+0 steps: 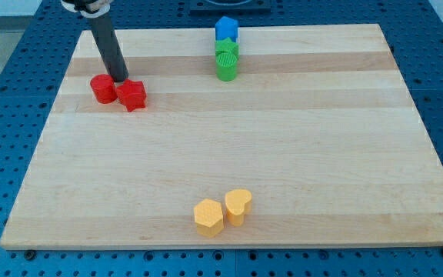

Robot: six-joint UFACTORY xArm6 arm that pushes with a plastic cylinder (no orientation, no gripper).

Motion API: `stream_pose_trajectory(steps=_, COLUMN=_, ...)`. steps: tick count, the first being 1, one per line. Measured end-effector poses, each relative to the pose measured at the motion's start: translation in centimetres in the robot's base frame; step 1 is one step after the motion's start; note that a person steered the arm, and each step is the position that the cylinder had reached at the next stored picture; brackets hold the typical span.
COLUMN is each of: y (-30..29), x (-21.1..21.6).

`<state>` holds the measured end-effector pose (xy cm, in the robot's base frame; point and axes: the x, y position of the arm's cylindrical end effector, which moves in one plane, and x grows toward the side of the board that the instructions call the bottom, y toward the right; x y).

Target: Move the red circle left red star

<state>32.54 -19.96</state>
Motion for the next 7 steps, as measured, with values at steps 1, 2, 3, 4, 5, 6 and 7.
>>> stream_pose_trajectory(steps=1, y=-1.0, x=-0.5)
stream_pose_trajectory(steps=2, y=-3.9, x=-0.6)
stream_pose_trajectory(steps=3, y=-5.6, x=-0.5)
stream_pose_trajectory(steps=4, y=-4.1, x=-0.1)
stream_pose_trajectory(steps=5, y=-2.3, x=1.7)
stream_pose_trajectory(steps=6, y=-1.4, x=3.3)
stream_pose_trajectory(steps=7, y=-1.4, x=3.4)
